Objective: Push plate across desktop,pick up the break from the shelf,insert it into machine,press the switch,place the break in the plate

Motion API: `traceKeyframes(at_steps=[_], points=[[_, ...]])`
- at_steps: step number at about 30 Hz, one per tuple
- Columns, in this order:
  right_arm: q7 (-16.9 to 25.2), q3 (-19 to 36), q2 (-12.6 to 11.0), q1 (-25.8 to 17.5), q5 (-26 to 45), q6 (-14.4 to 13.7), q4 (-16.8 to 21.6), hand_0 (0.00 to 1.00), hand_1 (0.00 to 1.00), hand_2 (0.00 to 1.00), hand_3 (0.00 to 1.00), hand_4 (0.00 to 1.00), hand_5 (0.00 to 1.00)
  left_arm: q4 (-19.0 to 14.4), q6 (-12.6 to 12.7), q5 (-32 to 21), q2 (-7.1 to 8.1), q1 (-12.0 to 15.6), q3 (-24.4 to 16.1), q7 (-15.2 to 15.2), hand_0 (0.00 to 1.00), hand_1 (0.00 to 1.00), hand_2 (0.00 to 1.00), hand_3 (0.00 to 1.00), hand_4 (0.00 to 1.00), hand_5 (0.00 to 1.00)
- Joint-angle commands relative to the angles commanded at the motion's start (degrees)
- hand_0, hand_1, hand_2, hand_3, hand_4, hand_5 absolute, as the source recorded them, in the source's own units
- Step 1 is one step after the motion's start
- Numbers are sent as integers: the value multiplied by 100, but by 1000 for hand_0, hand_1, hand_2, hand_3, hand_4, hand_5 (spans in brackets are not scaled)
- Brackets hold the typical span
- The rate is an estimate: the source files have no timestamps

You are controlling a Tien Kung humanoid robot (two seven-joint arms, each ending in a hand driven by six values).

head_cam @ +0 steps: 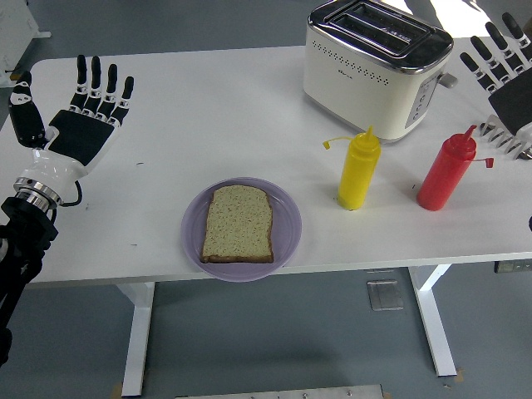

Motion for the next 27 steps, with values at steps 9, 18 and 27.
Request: traceKeyframes(at_steps=[9, 18, 27], points=[[5, -15, 17, 32, -17, 3, 10, 836, 783, 768, 743, 739, 574, 12, -1, 11, -9, -8, -14, 3, 805, 745, 708, 743, 787, 998], [4, 3, 24, 33, -9, 3, 1, 835, 783, 768, 743, 735, 567, 8, -6, 27, -14, 2, -18, 14, 805, 746, 710, 747, 788, 998], [-1, 11, 30, 30, -2, -2, 3, 834, 782, 768, 742, 733, 563, 7, -3, 36, -15, 1, -14, 11, 805, 745, 711, 751, 789, 998]])
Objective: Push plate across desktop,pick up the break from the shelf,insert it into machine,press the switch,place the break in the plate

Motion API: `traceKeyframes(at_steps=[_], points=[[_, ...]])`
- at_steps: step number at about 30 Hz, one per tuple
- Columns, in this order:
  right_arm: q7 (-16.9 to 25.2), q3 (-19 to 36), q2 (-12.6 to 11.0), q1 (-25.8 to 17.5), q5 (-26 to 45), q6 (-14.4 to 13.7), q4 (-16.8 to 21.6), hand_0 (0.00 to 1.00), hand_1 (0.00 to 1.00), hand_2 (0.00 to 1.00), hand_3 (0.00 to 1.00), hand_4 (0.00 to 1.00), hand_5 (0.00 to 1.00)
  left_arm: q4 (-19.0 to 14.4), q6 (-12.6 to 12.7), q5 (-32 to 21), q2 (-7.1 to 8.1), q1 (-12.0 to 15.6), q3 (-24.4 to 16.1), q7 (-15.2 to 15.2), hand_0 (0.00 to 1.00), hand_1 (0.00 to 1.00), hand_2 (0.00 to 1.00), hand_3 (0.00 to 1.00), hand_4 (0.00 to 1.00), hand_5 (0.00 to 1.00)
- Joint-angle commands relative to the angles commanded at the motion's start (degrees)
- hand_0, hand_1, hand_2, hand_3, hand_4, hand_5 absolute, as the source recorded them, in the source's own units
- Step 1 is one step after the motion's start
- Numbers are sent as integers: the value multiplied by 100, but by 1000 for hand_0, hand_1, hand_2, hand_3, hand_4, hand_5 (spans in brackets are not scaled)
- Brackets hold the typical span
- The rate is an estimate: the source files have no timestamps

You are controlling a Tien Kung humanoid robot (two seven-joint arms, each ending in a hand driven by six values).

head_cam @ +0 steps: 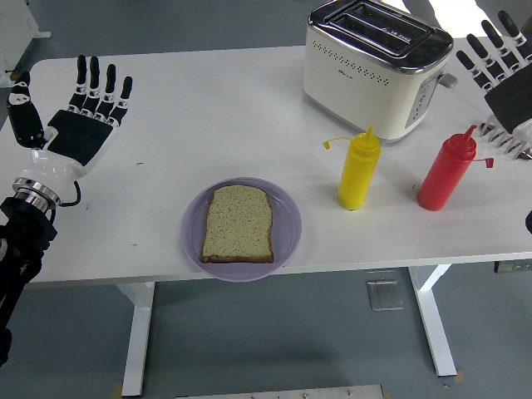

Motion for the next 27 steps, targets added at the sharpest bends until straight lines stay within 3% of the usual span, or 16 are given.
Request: traceKeyframes(at_steps=[27], points=[[-4, 5, 2, -14, -1, -10, -2, 834, 781, 765, 740, 730, 560, -14, 7, -3, 7, -5, 43, -4, 806, 746, 711, 752, 789, 998]])
